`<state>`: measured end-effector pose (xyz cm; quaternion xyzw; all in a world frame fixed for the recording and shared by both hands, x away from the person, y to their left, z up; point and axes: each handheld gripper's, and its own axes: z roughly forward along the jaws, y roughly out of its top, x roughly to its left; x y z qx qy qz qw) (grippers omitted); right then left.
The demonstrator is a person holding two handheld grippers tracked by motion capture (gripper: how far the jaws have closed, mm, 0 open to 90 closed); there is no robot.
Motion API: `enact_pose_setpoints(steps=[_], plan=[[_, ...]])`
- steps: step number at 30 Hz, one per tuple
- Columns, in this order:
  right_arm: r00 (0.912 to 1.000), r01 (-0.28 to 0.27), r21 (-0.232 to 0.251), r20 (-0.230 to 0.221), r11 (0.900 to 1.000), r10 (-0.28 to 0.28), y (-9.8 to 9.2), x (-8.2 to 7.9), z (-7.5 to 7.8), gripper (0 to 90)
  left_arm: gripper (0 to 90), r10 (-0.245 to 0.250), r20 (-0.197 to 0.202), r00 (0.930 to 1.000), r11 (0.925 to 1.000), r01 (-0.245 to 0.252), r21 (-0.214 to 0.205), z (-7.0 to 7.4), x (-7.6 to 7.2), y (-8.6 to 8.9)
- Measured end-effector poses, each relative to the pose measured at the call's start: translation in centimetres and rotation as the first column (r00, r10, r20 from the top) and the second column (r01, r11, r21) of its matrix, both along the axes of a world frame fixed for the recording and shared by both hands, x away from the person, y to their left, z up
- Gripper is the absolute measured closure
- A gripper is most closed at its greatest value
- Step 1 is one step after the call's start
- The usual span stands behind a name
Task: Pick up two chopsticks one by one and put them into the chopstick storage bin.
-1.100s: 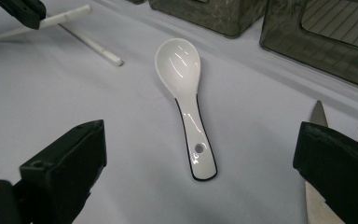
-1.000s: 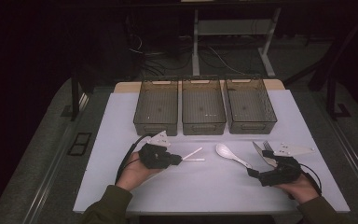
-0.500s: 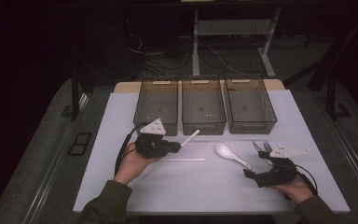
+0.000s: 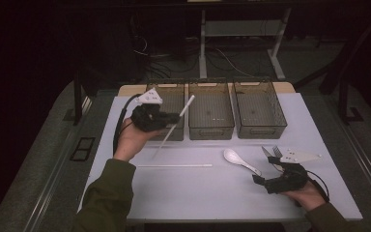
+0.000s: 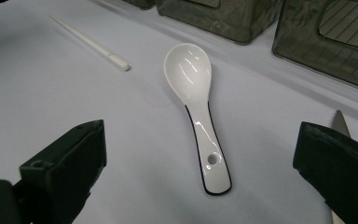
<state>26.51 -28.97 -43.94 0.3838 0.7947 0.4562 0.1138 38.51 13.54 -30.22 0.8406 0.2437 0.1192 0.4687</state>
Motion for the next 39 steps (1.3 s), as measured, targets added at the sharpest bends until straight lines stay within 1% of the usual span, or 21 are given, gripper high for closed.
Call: enact_pose_setpoints(steps=[3, 7, 8, 11, 13, 14, 17, 18, 19, 20, 21, 22, 23, 25, 26, 27, 29, 31, 35, 37, 39], plan=[[1.0, 0.0, 0.002, 0.007, 1.0, 0.0, 0.0, 0.0, 0.0, 2.5, 83.9, 0.028, 0.025, 0.9993, 0.9995, -0.029, 0.016, 1.2, 1.2, 0.2], [1.0, 0.002, 0.006, 0.004, 1.0, -0.002, 0.0, 0.0, 0.0, 2.5, 83.9, 0.062, 0.044, 0.9971, 0.9978, -0.063, 0.022, 2.4, 3.1, 0.2], [1.0, 0.002, 0.007, 0.004, 1.0, -0.002, 0.0, 0.0, 0.1, 2.5, 83.9, 0.074, 0.049, 0.9961, 0.9967, -0.075, 0.03, 2.7, 3.5, 0.2], [1.0, 0.001, 0.01, 0.003, 0.9999, -0.001, -0.1, -0.1, 0.1, 2.5, 83.9, 0.101, 0.053, 0.9935, 0.9944, -0.102, 0.027, 3.4, 4.9, 0.3], [1.0, 0.001, 0.011, 0.005, 0.9999, -0.001, -0.1, -0.1, 0.2, 2.5, 83.9, 0.107, 0.062, 0.9923, 0.9928, -0.11, 0.048, 3.8, 5.9, 0.4], [1.0, 0.0, 0.014, 0.005, 0.9999, 0.0, -0.1, -0.1, 0.2, 2.5, 83.9, 0.117, 0.066, 0.9909, 0.9919, -0.12, 0.042, 4.0, 6.3, 0.3], [1.0, -0.001, 0.014, 0.003, 0.9999, 0.001, -0.1, 0.0, 0.2, 2.5, 83.9, 0.131, 0.097, 0.9867, 0.989, -0.137, 0.057, 4.4, 7.5, 0.4], [1.0, -0.002, 0.017, 0.005, 0.9999, 0.002, -0.2, 0.0, 0.2, 2.5, 83.9, 0.146, 0.101, 0.9842, 0.9871, -0.152, 0.052, 4.3, 7.8, 0.4], [1.0, -0.002, 0.019, 0.005, 0.9998, 0.002, -0.2, 0.0, 0.2, 2.5, 83.8, 0.149, 0.105, 0.9833, 0.9856, -0.156, 0.064, 4.1, 8.2, 0.5], [1.0, -0.003, 0.02, 0.005, 0.9998, 0.003, -0.2, 0.0, 0.2, 2.5, 83.8, 0.162, 0.097, 0.9821, 0.9844, -0.168, 0.054, 3.7, 8.5, 0.5], [1.0, -0.004, 0.021, 0.008, 0.9998, 0.004, -0.2, 0.0, 0.2, 2.5, 83.8, 0.164, 0.095, 0.9819, 0.9815, -0.172, 0.085, 3.4, 8.8, 0.6], [1.0, -0.005, 0.019, 0.006, 0.9998, 0.005, -0.2, -0.1, 0.2, 2.5, 83.9, 0.171, 0.087, 0.9814, 0.9786, -0.18, 0.1, 3.0, 9.0, 0.7], [1.0, -0.008, 0.017, 0.005, 0.9998, 0.008, -0.2, -0.1, 0.3, 2.5, 83.9, 0.181, 0.073, 0.9807, 0.9779, -0.188, 0.093, 2.5, 9.2, 0.7], [0.9999, -0.009, 0.017, 0.008, 0.9998, 0.009, -0.2, -0.1, 0.3, 2.5, 83.8, 0.206, 0.049, 0.9773, 0.973, -0.21, 0.097, 1.4, 9.5, 0.8], [0.9999, -0.01, 0.018, 0.007, 0.9998, 0.01, -0.2, -0.1, 0.3, 2.5, 83.8, 0.212, 0.036, 0.9767, 0.9697, -0.215, 0.117, 0.9, 9.6, 1.0], [0.9999, -0.009, 0.02, 0.007, 0.9998, 0.009, -0.2, -0.1, 0.3, 2.5, 83.8, 0.221, 0.026, 0.9749, 0.9665, -0.223, 0.127, 0.3, 9.7, 1.2], [0.9999, -0.01, 0.018, 0.007, 0.9998, 0.01, -0.2, -0.1, 0.3, 2.5, 83.8, 0.243, -0.003, 0.97, 0.9619, -0.241, 0.13, -0.7, 9.9, 1.5], [0.9999, -0.01, 0.017, 0.006, 0.9998, 0.01, -0.2, -0.1, 0.3, 2.5, 83.8, 0.267, -0.033, 0.9633, 0.9571, -0.261, 0.127, -1.8, 10.0, 2.0], [1.0, -0.009, 0.015, 0.004, 0.9998, 0.009, -0.1, -0.1, 0.3, 2.5, 83.7, 0.291, -0.069, 0.9542, 0.952, -0.282, 0.12, -3.3, 10.2, 2.8], [1.0, -0.008, 0.016, 0.004, 0.9998, 0.008, -0.1, -0.1, 0.3, 2.5, 83.7, 0.297, -0.077, 0.9518, 0.9501, -0.287, 0.123, -3.7, 10.3, 2.9], [1.0, -0.008, 0.015, 0.003, 0.9999, 0.008, -0.1, -0.1, 0.3, 2.5, 83.6, 0.296, -0.083, 0.9515, 0.9503, -0.285, 0.126, -4.1, 10.4, 2.9]])
